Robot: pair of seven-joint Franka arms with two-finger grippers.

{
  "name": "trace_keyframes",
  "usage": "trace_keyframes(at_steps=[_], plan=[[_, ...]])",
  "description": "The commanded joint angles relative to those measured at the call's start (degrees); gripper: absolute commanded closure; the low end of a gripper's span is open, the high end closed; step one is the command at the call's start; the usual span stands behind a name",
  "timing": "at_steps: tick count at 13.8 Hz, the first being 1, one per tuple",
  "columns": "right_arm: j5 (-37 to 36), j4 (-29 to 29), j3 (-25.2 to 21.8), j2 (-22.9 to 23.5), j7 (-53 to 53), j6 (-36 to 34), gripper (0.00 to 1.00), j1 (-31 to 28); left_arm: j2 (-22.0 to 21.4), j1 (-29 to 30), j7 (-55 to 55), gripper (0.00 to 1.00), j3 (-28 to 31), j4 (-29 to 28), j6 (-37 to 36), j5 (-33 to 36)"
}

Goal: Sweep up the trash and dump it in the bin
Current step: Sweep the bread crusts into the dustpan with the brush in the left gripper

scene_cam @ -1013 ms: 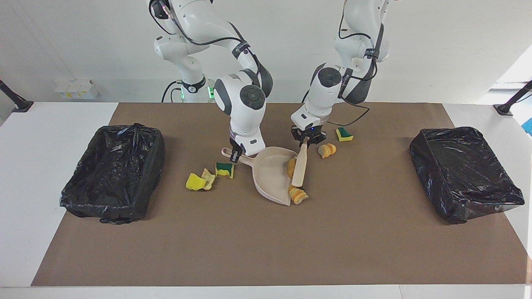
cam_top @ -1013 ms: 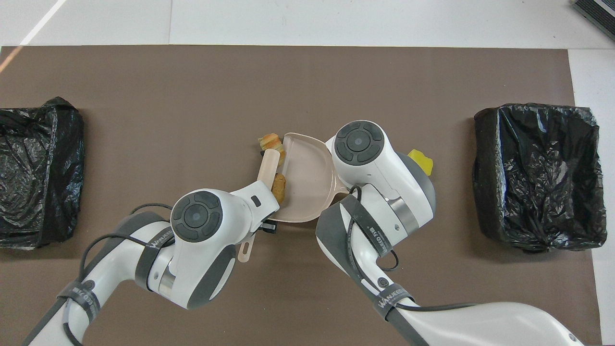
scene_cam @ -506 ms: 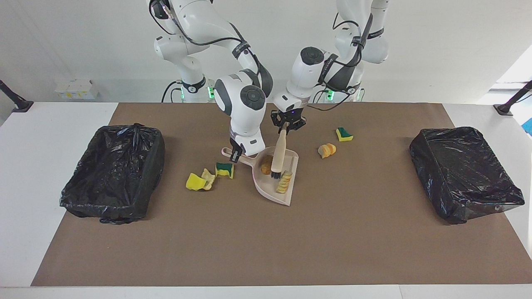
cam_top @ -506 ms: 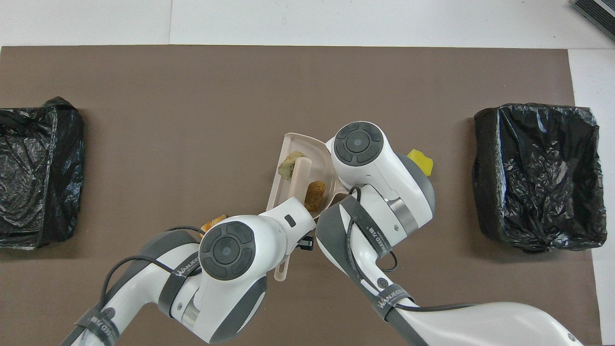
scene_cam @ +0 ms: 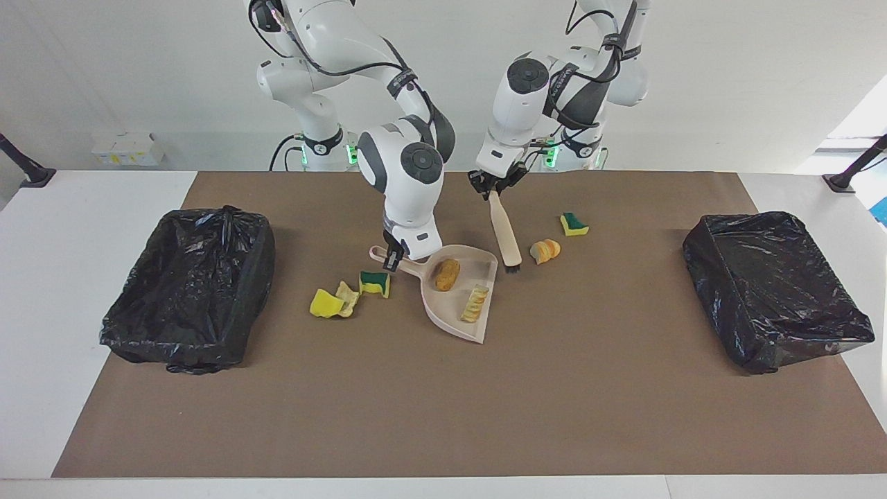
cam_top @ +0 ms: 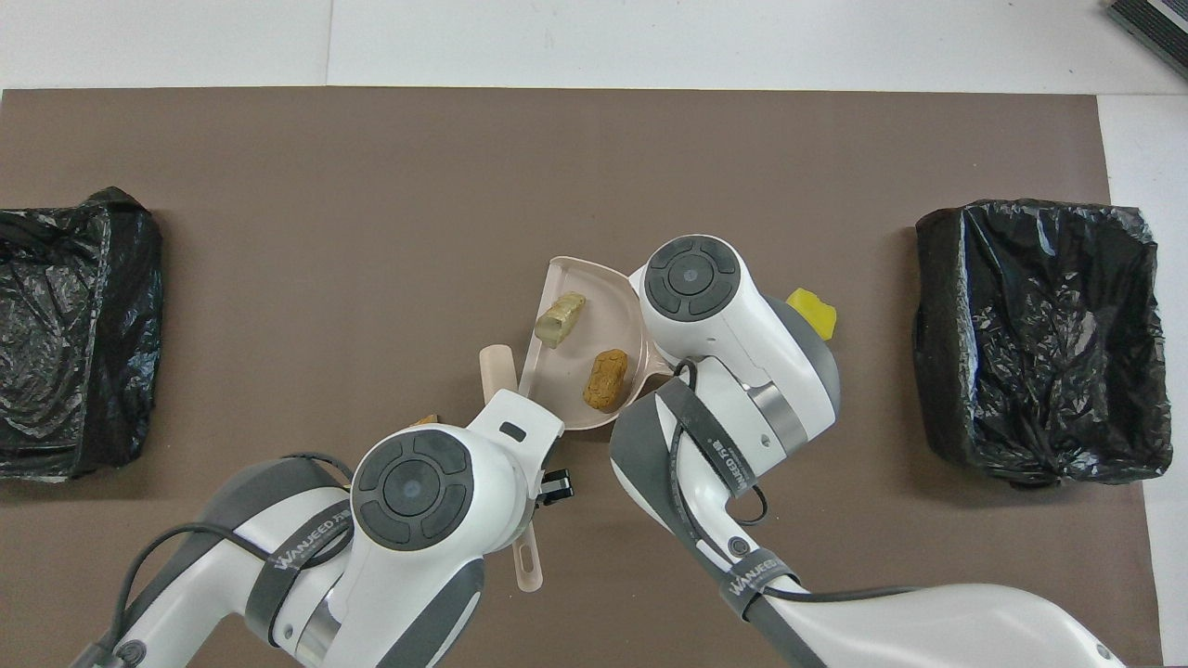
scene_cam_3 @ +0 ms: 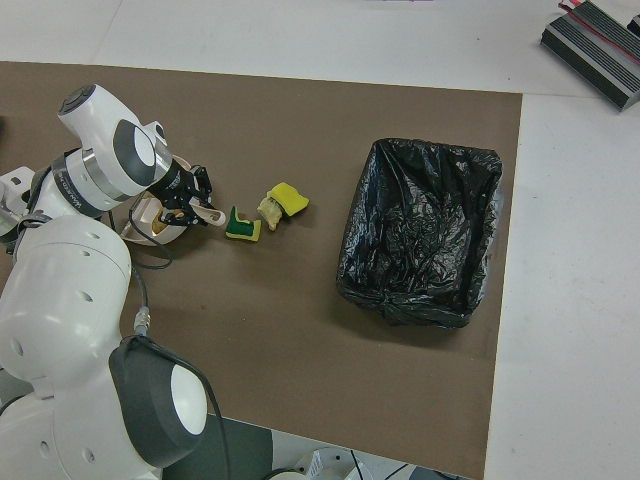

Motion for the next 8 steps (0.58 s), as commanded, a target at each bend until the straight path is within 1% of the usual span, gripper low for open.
trace_keyframes(at_steps=[1,2,4,5,8], plan=[[-2.5,-2.0,0.5,-0.8,-5.8,2.9,1.00,-0.2,-3.3,0.1,-14.3,1.00,0.2,-1.4,-7.2,5.6],[-3.7,-2.1,0.5,-0.8,-7.4,3.8,1.00,-0.2,-4.0,0.1,-18.7,1.00,0.2,-2.0,-8.9,6.2],[-4.5,-2.8,0.5,-1.3,-11.1,5.2,1.00,-0.1,-5.7,0.1,-23.8,1.00,0.2,-3.7,-11.4,7.6],[-4.9,-3.4,0.5,-1.5,-11.5,5.3,1.00,0.0,-7.5,0.7,-26.4,1.00,0.2,-6.6,-11.4,8.0],[-5.0,-6.3,0.5,-3.0,-10.7,6.0,1.00,1.3,-15.5,1.0,-27.3,1.00,0.0,-16.9,-9.9,8.8]])
